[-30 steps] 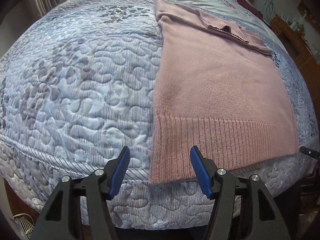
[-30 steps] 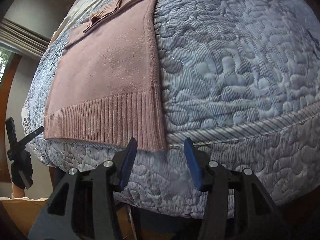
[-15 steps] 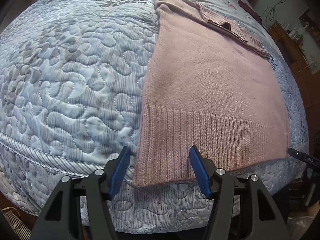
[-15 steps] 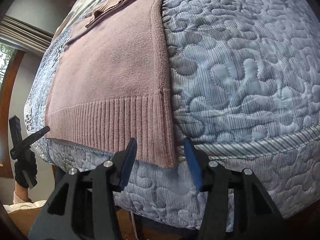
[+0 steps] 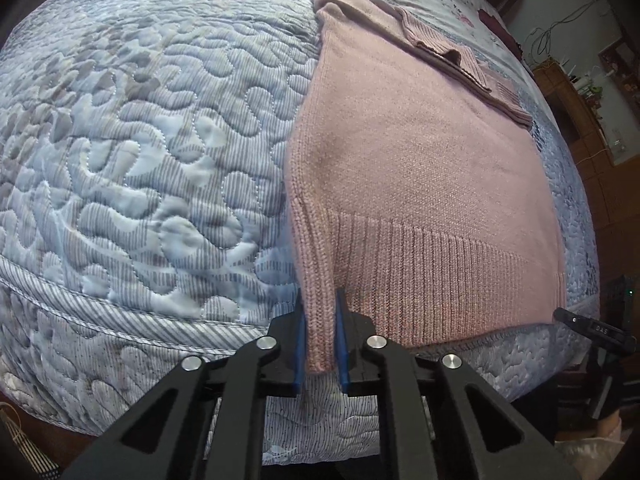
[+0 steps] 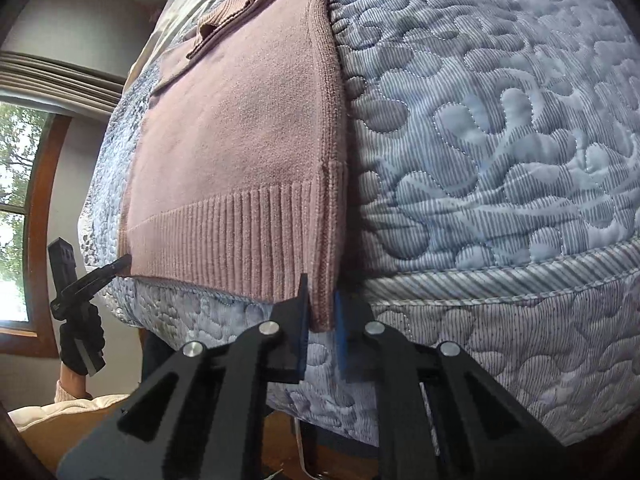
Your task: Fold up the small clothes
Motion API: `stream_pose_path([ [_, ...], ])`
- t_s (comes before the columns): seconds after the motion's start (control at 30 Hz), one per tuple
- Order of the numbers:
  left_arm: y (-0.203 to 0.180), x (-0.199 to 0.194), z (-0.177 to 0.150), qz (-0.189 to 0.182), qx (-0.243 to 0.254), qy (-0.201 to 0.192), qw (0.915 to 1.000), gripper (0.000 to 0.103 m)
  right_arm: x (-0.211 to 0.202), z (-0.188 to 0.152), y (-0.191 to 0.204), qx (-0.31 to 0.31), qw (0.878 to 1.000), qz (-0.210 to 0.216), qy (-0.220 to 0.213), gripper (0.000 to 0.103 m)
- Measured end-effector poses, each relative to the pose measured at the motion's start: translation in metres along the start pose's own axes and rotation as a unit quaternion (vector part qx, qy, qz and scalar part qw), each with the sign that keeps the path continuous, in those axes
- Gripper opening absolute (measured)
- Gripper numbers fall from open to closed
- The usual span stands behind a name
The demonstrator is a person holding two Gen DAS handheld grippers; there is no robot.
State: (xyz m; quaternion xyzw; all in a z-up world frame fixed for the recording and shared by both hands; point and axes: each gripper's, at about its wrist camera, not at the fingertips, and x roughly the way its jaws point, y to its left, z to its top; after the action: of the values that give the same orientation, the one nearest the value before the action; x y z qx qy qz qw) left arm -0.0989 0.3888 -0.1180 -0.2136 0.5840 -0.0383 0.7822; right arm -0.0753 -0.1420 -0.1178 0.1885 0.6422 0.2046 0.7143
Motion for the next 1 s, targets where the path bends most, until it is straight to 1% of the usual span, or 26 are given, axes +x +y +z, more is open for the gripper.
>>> stream_pose_path([
  [0.07, 0.003, -0.011, 0.003, -0.028, -0.01, -0.008, 0.9995, 0.01, -0.01, 0.004, -0.001, 0.012, 0.999, 0.034, -0.004, 0.009],
  [0.13, 0.005, -0.024, 0.01, -0.057, -0.022, -0.021, 0.9979, 0.01, -0.021, 0.011, 0.0, 0.017, 0.998, 0.059, -0.009, 0.009],
  [0.23, 0.002, -0.038, 0.025, -0.072, -0.024, -0.038, 0.9964, 0.01, -0.039, 0.027, 0.005, 0.021, 0.996, 0.088, -0.023, 0.009],
  [0.3, -0.003, -0.042, 0.037, -0.069, -0.014, -0.045, 0.9965, 0.01, -0.049, 0.04, 0.007, 0.028, 0.994, 0.104, -0.033, 0.009],
  [0.47, -0.01, -0.039, 0.068, -0.062, -0.01, -0.056, 0.9965, 0.01, -0.06, 0.079, 0.012, 0.029, 0.994, 0.097, -0.048, 0.009],
  [0.57, -0.008, -0.036, 0.092, -0.063, -0.021, -0.061, 0.9959, 0.01, -0.059, 0.106, 0.01, 0.041, 0.994, 0.094, -0.048, 0.009],
  [0.67, -0.002, -0.026, 0.115, -0.071, -0.044, -0.063, 0.9945, 0.01, -0.052, 0.133, 0.003, 0.06, 0.993, 0.09, -0.045, 0.009],
  [0.8, 0.005, -0.008, 0.146, -0.078, -0.071, -0.062, 0.9925, 0.01, -0.037, 0.168, -0.006, 0.093, 0.99, 0.098, -0.043, 0.009],
  [1.0, 0.004, 0.019, 0.177, -0.066, -0.077, -0.048, 0.9937, 0.01, -0.013, 0.209, -0.011, 0.097, 0.992, 0.078, -0.024, 0.009],
])
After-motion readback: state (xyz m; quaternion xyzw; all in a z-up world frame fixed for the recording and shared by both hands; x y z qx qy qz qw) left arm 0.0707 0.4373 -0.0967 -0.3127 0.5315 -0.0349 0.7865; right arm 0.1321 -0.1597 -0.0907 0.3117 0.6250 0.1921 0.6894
